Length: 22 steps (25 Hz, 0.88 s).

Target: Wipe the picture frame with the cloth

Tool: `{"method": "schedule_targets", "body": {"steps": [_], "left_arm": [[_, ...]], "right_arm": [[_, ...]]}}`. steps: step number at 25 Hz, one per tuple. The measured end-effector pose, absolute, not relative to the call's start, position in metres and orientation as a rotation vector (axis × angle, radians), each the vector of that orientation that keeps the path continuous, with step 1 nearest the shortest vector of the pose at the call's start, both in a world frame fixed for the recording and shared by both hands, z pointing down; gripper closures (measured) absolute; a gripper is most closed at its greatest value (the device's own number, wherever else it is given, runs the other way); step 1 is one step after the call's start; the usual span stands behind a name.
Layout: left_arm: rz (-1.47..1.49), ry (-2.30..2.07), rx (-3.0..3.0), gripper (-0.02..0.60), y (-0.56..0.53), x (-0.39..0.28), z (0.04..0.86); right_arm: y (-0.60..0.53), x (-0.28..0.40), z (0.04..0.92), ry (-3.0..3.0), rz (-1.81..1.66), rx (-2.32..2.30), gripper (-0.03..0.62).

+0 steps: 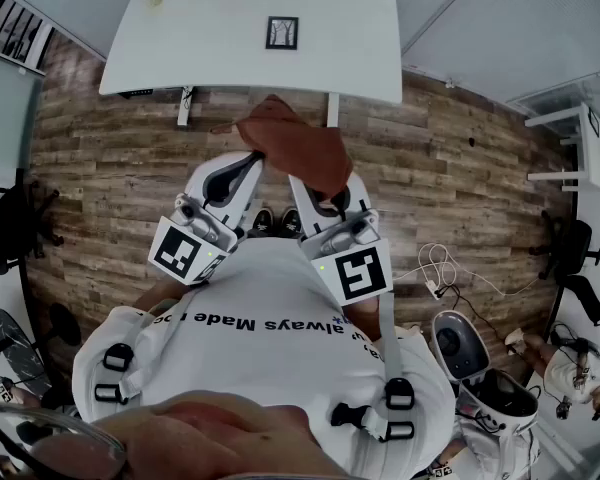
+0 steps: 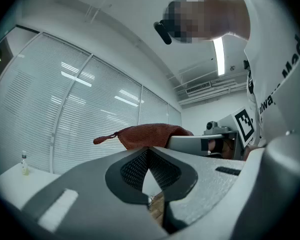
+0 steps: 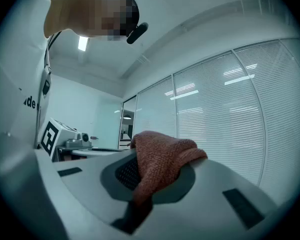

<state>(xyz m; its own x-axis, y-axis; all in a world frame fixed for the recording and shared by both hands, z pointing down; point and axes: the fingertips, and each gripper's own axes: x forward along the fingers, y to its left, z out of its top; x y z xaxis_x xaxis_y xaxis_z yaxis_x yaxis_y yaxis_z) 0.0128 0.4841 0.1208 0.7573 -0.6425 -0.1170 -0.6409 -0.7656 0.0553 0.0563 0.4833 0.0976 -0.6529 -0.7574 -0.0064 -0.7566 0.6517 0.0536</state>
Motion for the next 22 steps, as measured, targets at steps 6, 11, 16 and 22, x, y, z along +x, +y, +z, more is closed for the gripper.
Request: {"method": "schedule_targets", "body": {"steps": [6,11,16,22], "left_arm": [[-0.209,-1.067,2.931,0.580,0.486,0.007,0.122],[-0.218,-1.062,2.934,0.580,0.493,-0.008,0.122],[-0.216,-1.049,2.928,0.580,0.495,-0.030,0.127],[-0.197,-1.053,2.925,0.580,0.495,-0.055,0.134]], "right_arm": [[0.485,0.049,0.098,-2.838,-0.094,1.297,0.574],[0.492,0.030,0.095,-2.852,-0.123,1.290,0.573],[0.492,0.008,0.098,-2.851,-0.090,1.302,0.573],[0.493,-0.015,0.108,-2.846,-0.081,1.292,0.573]]}}
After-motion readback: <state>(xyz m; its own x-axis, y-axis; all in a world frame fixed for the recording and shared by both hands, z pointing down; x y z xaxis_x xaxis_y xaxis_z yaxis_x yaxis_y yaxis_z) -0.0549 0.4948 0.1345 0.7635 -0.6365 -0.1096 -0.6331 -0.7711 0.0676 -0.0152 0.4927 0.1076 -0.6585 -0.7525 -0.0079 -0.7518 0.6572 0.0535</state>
